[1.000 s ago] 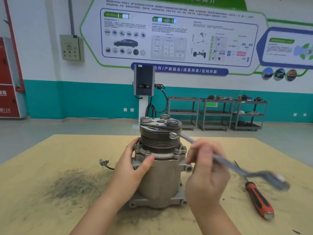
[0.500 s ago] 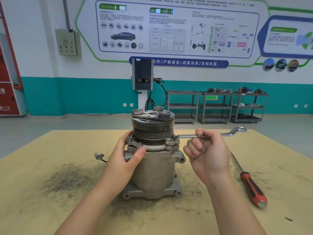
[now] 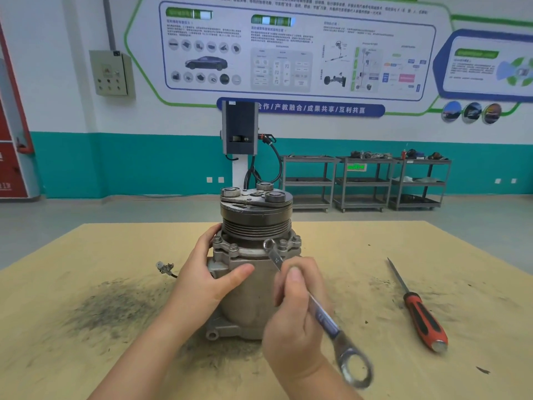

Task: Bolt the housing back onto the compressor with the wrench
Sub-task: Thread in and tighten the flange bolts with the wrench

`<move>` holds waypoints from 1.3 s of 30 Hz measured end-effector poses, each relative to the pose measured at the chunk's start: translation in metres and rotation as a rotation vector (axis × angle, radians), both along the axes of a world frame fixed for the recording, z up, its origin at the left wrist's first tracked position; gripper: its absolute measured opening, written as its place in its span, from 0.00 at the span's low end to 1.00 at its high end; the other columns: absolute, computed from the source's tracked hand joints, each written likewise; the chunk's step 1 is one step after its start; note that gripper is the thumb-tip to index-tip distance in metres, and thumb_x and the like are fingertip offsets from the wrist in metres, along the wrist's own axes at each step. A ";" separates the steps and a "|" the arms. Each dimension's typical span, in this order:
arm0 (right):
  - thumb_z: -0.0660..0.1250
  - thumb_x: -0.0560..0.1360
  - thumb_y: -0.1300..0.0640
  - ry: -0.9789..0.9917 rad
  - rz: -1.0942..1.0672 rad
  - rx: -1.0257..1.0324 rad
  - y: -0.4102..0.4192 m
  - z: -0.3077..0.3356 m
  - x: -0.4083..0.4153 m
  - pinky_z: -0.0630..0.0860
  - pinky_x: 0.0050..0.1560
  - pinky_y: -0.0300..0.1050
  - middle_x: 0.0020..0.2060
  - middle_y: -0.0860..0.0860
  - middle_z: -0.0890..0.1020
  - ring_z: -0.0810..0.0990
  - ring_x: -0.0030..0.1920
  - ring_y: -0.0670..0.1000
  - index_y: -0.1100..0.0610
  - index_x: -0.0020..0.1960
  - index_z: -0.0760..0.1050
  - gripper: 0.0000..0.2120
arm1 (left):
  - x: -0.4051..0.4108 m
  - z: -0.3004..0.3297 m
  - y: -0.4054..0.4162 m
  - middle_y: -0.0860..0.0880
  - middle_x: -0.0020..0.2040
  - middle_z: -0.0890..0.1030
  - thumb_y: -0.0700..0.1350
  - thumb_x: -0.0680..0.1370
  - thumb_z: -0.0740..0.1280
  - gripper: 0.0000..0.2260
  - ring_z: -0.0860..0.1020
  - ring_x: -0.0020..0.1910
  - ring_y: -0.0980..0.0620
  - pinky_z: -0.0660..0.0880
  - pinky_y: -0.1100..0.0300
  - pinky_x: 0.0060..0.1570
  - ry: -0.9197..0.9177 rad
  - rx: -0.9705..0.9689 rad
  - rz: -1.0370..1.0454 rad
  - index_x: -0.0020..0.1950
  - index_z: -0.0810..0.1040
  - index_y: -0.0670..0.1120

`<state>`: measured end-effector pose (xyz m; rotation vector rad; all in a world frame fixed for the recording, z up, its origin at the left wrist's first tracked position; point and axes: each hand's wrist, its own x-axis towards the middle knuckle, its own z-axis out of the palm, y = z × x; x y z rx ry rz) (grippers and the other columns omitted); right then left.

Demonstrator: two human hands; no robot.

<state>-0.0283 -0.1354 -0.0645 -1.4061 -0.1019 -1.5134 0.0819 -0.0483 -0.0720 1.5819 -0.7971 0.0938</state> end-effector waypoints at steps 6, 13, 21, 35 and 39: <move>0.55 0.71 0.56 0.028 0.271 0.448 -0.031 0.029 -0.012 0.63 0.23 0.38 0.19 0.49 0.65 0.64 0.22 0.50 0.49 0.28 0.68 0.13 | -0.002 0.003 0.001 0.77 0.58 0.74 0.69 0.61 0.75 0.34 0.74 0.58 0.73 0.72 0.76 0.48 0.003 0.000 -0.009 0.62 0.64 0.74; 0.53 0.75 0.62 0.219 0.523 0.624 -0.070 0.045 -0.012 0.56 0.21 0.39 0.21 0.50 0.63 0.58 0.20 0.48 0.56 0.33 0.65 0.13 | 0.000 0.002 0.001 0.73 0.61 0.73 0.66 0.60 0.72 0.35 0.72 0.58 0.75 0.71 0.79 0.46 0.009 0.005 -0.009 0.65 0.63 0.72; 0.55 0.76 0.61 0.255 0.526 0.609 -0.078 0.039 -0.011 0.59 0.23 0.39 0.24 0.51 0.68 0.63 0.23 0.49 0.52 0.30 0.71 0.18 | -0.001 0.003 0.001 0.81 0.54 0.72 0.64 0.62 0.72 0.32 0.71 0.55 0.79 0.68 0.83 0.43 0.012 0.012 -0.023 0.62 0.63 0.73; 0.55 0.75 0.49 0.168 0.005 0.001 -0.025 0.020 -0.014 0.67 0.31 0.38 0.28 0.51 0.73 0.71 0.29 0.47 0.50 0.33 0.71 0.15 | 0.004 -0.002 0.001 0.74 0.59 0.75 0.58 0.68 0.78 0.32 0.73 0.58 0.74 0.69 0.81 0.48 0.014 0.029 -0.026 0.65 0.66 0.69; 0.55 0.78 0.49 0.273 0.153 0.367 -0.052 0.048 -0.016 0.66 0.25 0.41 0.22 0.49 0.72 0.68 0.23 0.49 0.49 0.27 0.75 0.23 | 0.006 -0.002 0.001 0.68 0.64 0.74 0.56 0.69 0.78 0.36 0.72 0.59 0.74 0.68 0.75 0.54 0.009 0.045 -0.008 0.73 0.64 0.64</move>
